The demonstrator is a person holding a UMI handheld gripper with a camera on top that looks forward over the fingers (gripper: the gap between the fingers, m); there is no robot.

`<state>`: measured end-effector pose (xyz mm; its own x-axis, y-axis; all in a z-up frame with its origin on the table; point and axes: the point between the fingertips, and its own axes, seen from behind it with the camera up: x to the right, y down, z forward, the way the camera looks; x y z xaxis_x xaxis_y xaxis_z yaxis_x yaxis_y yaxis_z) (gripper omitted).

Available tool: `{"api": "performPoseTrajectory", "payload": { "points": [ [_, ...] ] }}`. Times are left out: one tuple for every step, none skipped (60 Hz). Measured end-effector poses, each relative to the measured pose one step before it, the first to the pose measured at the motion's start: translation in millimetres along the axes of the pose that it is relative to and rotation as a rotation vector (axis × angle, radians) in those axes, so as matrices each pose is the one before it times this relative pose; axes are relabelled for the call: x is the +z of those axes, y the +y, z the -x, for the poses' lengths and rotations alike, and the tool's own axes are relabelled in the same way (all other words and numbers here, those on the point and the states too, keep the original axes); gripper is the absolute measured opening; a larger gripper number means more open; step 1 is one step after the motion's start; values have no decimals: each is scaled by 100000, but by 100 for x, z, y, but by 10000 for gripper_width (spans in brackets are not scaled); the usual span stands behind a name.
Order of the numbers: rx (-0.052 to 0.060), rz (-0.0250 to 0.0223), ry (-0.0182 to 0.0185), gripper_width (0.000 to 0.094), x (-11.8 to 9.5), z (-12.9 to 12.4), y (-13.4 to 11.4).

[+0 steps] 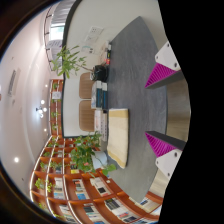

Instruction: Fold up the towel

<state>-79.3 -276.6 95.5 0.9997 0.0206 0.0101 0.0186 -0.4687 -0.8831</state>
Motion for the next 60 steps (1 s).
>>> {"api": "performPoseTrajectory", "payload": {
  "points": [
    [-209, 220, -822, 854, -15, 381, 132],
    [-154, 296, -915, 853, 105, 332, -20],
    [-127, 302, -897, 853, 170, 370, -58],
    [-135, 375, -890, 852, 206, 429, -55],
    [-225, 345, -750, 853, 278, 424, -102],
    [-286, 224, -436, 851, 41, 21, 42],
    [-288, 293, -613, 853, 634, 668, -374],
    [-395, 337, -466, 853, 973, 1256, -713],
    [-376, 241, -611, 853, 1088, 1182, -469],
    [-418, 233, -716, 852, 1000, 1036, -416],
    [-488, 331, -694, 853, 825, 1046, -380],
    [-421, 359, -676, 850, 902, 1076, -337],
    [-238, 257, -742, 851, 1712, 1816, -194],
    [-369, 420, -782, 852, 1054, 1054, -259],
    [-246, 552, -522, 852, 997, 1334, -181],
    [-220, 531, -398, 854, 973, 1268, -239],
    [-275, 370, -704, 853, 883, 928, -367],
    [-203, 140, -617, 855, 894, 987, -396],
    [-124, -2, -462, 855, 814, 1021, -361],
    [-123, -14, -601, 855, 865, 904, -435],
    [-187, -14, -522, 855, 909, 866, -419],
    [-203, 64, -513, 858, 872, 684, -438],
    [-81, 105, -111, 860, 1005, 818, -376],
    [42, 200, -123, 858, 906, 668, -404],
    [66, 206, -264, 856, 861, 541, -453],
    [168, 163, -104, 850, 881, 619, -415],
    [185, 82, -151, 848, 928, 579, -425],
    [191, 65, -99, 844, 897, 559, -426],
    [143, 114, -6, 838, 898, 518, -399],
    [68, 209, 165, 834, 866, 473, -377],
    [19, 321, 336, 829, 847, 414, -337],
    [-52, 333, 343, 819, 806, 396, -340],
    [-95, 260, 291, 809, 877, 363, -338],
    [-125, 319, 322, 795, 832, 321, -304],
    [-266, 337, 421, 780, 816, 212, -258],
    [-357, 418, 442, 766, 787, 260, -227],
    [-327, 394, 463, 755, 735, 195, -190],
    [-239, 417, 463, 744, 730, 214, -223],
    [-142, 406, 446, 732, 694, 169, -144],
    [-127, 459, 362, 719, 694, 162, -119],
    [-131, 537, 409, 701, 627, 171, -44],
    [-133, 675, 400, 682, 617, 115, 87],
    [-65, 847, 557, 657, 571, 19, 143],
    [43, 1145, 822, 632, 512, -50, 207],
    [49, 1409, 774, 612, 453, -27, 328],
    [-121, 1408, 620, 597, 422, -19, 323],
    [-137, 1240, 495, 580, 413, 52, 305],
    [-101, 1300, 332, 564, 387, 25, 371],
    [-2, 1453, 342, 544, 297, 12, 426],
    [84, 1632, 362, 526, 345, -39, 446],
    [150, -356, -180, 520, 144, -163, -51],
    [785, -2857, 202, 498, 89, -163, -672],
    [680, -605, 752, 466, -7, -91, 51],
    [426, 888, 995, 432, 88, -129, 306],
    [43, 303, 469, 424, -110, -85, 59],
    [-172, -1026, 180, 419, -17, -33, -207],
    [-480, 202, 27, 408, -86, 74, 125],
    [-240, -305, -370, 390, 46, 281, 184],
    [-329, -145, 10, 355, -14, 19, 36],
    [-193, -184, 120, 307, -27, -10, -23]
  ]
}}
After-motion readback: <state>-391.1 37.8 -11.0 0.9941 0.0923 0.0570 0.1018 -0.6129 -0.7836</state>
